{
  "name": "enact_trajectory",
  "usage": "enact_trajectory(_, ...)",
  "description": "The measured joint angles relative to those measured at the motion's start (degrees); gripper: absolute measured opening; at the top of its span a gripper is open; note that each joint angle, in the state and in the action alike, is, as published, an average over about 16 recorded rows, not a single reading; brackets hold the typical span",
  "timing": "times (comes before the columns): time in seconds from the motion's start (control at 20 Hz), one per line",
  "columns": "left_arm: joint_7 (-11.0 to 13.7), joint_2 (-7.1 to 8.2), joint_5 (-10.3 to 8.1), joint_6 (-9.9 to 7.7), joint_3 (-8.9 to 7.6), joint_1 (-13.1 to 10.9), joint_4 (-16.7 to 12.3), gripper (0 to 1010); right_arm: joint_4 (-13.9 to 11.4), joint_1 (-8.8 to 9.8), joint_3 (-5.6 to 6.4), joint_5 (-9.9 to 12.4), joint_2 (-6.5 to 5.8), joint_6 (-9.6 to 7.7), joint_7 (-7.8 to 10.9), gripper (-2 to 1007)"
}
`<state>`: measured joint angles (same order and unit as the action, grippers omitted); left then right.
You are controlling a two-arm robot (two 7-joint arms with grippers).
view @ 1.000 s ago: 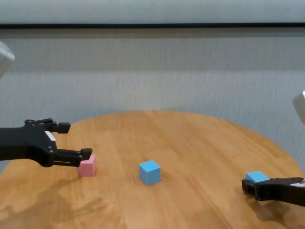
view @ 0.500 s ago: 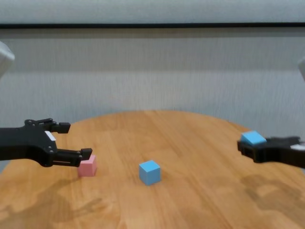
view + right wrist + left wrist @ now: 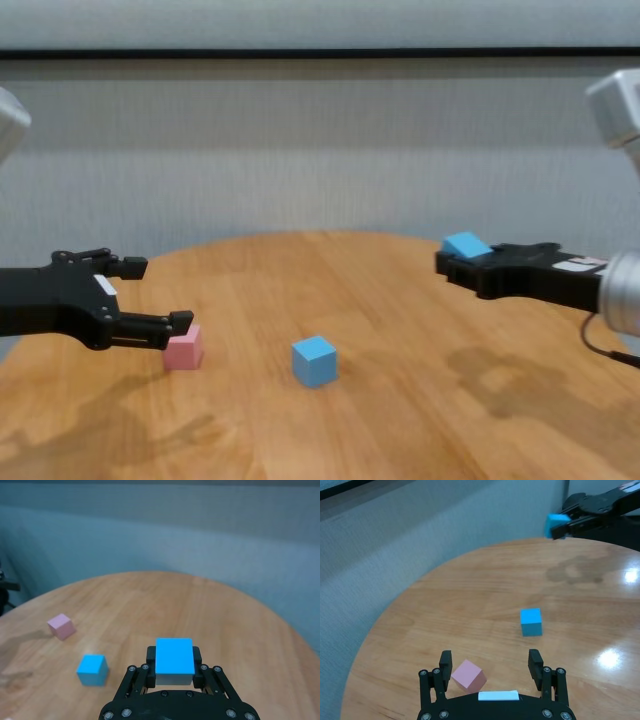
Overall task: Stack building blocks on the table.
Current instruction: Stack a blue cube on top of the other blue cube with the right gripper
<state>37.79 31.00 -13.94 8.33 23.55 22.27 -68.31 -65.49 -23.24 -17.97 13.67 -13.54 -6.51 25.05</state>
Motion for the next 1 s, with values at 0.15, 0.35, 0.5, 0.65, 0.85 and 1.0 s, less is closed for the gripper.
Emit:
enact_trajectory(0.15,0.0,0.0,0.0,0.0,0.0,0.0,0.0,1000,3.3,-2.4,-1.35,0.9,0.81,1.38,2.34,369)
enact_trajectory(0.35,0.0,0.0,0.0,0.0,0.0,0.0,0.0,1000,6.2,-4.67,-3.27,1.6,2.02,1.88,4.07,369)
enact_trajectory(0.5,0.0,0.0,0.0,0.0,0.0,0.0,0.0,1000,6.9,-5.46,-4.62,1.7,2.79,1.33,4.26,369)
enact_trajectory(0.65,0.0,0.0,0.0,0.0,0.0,0.0,0.0,1000,6.6,-5.59,-5.94,1.5,3.36,0.35,3.96,369)
enact_trajectory(0.85,0.0,0.0,0.0,0.0,0.0,0.0,0.0,1000,5.6,-5.28,-7.53,1.2,3.94,-1.06,3.11,369)
enact_trajectory(1.0,0.0,0.0,0.0,0.0,0.0,0.0,0.0,1000,5.0,-4.99,-8.57,0.9,4.29,-1.99,2.26,369)
